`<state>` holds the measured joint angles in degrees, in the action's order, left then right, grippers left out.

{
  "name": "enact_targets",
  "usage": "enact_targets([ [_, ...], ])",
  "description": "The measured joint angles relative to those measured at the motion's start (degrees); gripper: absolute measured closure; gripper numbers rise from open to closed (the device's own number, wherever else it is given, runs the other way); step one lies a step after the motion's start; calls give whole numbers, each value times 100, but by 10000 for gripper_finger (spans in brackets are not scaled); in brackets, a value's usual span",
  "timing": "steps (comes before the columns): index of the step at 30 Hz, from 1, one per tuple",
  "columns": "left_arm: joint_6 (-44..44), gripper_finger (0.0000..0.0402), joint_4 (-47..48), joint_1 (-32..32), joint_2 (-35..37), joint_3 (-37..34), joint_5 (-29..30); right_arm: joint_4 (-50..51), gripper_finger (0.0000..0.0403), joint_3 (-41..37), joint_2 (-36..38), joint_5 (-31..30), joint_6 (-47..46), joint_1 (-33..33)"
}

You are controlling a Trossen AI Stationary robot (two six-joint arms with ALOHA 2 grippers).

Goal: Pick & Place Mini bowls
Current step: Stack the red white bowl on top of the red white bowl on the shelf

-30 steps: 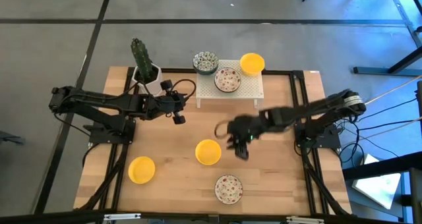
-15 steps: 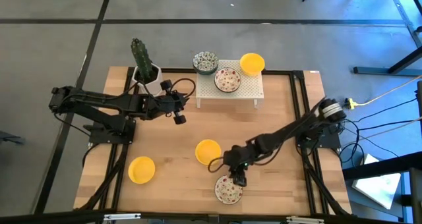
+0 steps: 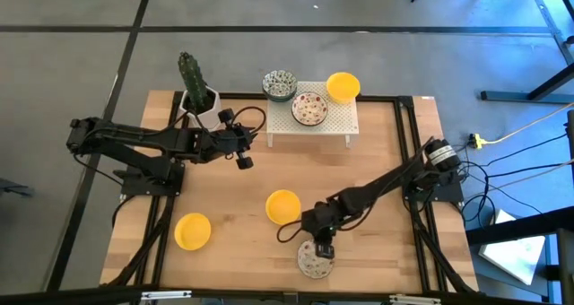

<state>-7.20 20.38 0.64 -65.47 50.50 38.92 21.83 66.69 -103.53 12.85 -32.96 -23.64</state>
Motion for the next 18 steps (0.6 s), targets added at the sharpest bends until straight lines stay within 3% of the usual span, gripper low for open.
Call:
enact_targets([
  [10,0,331,4,0,1,0,0,2086,392,953,246,-5,697,309],
  [14,0,331,26,0,1,0,0,2993,392,1418,822,-508,1173,684],
  [18,0,331,24,0,1,0,0,3937,392,1789,1598,-1527,1503,1331],
])
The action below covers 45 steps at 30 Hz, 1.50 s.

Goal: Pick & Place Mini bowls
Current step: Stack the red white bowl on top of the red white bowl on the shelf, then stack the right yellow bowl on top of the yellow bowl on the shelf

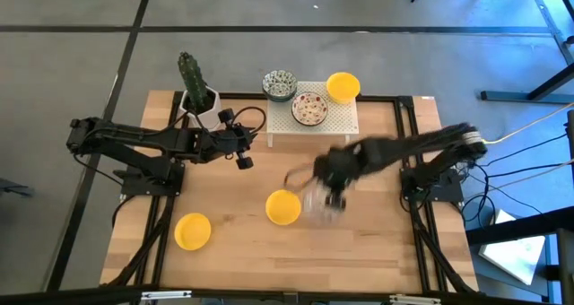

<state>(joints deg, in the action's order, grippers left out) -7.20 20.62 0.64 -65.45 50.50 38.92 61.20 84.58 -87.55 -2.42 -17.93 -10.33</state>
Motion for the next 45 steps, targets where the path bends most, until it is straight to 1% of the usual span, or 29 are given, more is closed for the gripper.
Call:
enact_targets([
  [3,0,330,-2,0,0,0,0,530,392,133,635,-1282,-104,666],
  [6,0,330,-2,0,0,0,0,576,392,135,1124,-2330,-507,1577],
  [7,0,331,-4,0,0,0,0,568,392,135,1242,-2545,-577,1897],
  [9,1,332,-14,0,0,0,0,508,392,135,1418,-2649,-558,2492],
  [11,0,333,-20,0,0,0,0,286,392,135,1524,-2399,-459,3031],
  [14,0,333,-20,0,0,0,0,-248,392,133,1495,-1535,-245,3624],
  [17,0,331,-23,0,0,0,0,-832,389,133,1289,-559,-245,3978],
  [19,0,331,-24,0,0,0,0,-1031,389,133,1068,-212,-247,4086],
  [25,0,335,-2,0,0,0,0,-1096,386,126,300,26,-249,4182],
  [31,0,333,63,0,0,0,0,-1593,363,126,-97,785,-276,4221],
  [33,0,332,62,0,0,0,1,-1711,349,128,-113,859,-292,4221],
  [37,0,333,63,0,0,0,0,-1734,315,128,-83,742,-281,4240],
  [42,0,335,113,0,0,0,2,-1763,270,128,163,659,-201,4243],
  [45,0,333,184,0,0,0,4,-1762,257,128,374,623,-104,4042],
])
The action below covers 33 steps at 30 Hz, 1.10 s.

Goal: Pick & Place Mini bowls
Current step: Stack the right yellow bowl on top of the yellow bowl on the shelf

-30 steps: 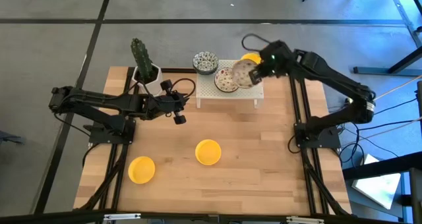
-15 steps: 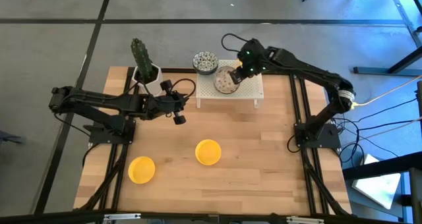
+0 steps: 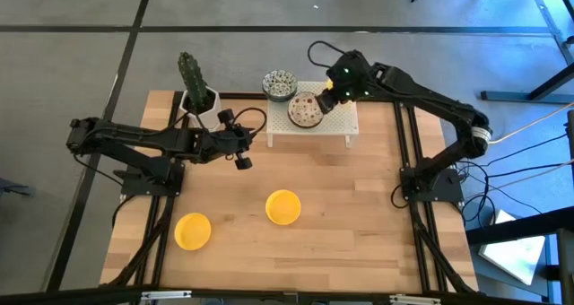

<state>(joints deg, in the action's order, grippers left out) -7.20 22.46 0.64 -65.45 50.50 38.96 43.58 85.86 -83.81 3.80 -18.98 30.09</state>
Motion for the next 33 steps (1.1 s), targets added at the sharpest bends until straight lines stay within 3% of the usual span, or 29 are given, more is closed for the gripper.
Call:
enact_targets([
  [3,0,331,109,0,0,0,14,113,255,4,219,-227,155,-590],
  [9,0,335,225,0,0,0,57,172,254,-56,153,-946,680,-2478],
  [15,62,333,212,0,0,0,52,-736,254,-818,-238,-576,1584,-3770],
  [22,100,334,57,0,0,0,33,-1971,254,-1405,-1149,177,2882,-4396],
  [33,75,332,28,0,0,0,-4,-1840,254,-954,-2494,231,3149,-4492],
])
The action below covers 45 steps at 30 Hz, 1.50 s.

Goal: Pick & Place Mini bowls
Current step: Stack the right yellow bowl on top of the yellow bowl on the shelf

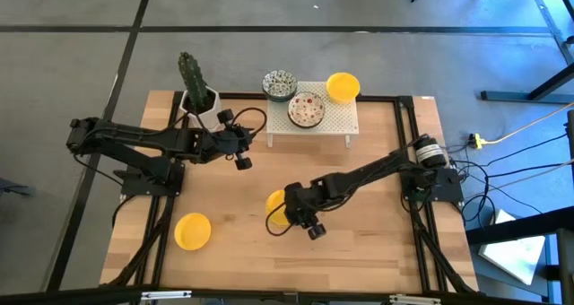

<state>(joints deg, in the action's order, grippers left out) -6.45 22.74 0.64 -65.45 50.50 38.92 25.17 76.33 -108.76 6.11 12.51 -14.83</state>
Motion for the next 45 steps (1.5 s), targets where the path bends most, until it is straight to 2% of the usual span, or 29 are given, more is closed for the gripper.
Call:
enact_targets([
  [5,-18,331,12,0,0,0,2,151,270,9,-120,-13,0,1],
  [7,-26,331,18,0,0,0,2,172,299,9,-120,-99,1,0],
  [11,-27,333,18,0,0,0,2,236,384,11,-89,-234,59,2],
  [14,-24,334,19,-1,0,0,2,486,389,35,-3,-242,110,4],
  [16,-22,334,21,-2,-1,0,2,1024,394,217,68,-242,124,-1],
  [21,-25,331,20,-2,0,0,4,2556,397,1122,489,-473,-129,-7],
  [24,-25,334,23,-1,-1,0,9,3168,398,1694,861,-930,-224,-7],
  [30,-25,333,38,0,0,0,4,4108,399,2471,1732,-2568,-393,173],
  [33,-25,332,38,-1,0,0,4,4428,400,2484,2207,-3197,-450,548],
  [36,-22,333,31,0,0,0,4,4643,400,2382,2651,-3537,-541,1201],
  [42,-14,335,22,0,0,0,4,4585,400,2123,3047,-3564,-584,2684],
  [45,-16,332,22,0,0,0,4,4354,400,1966,3067,-3309,-389,3282],
])
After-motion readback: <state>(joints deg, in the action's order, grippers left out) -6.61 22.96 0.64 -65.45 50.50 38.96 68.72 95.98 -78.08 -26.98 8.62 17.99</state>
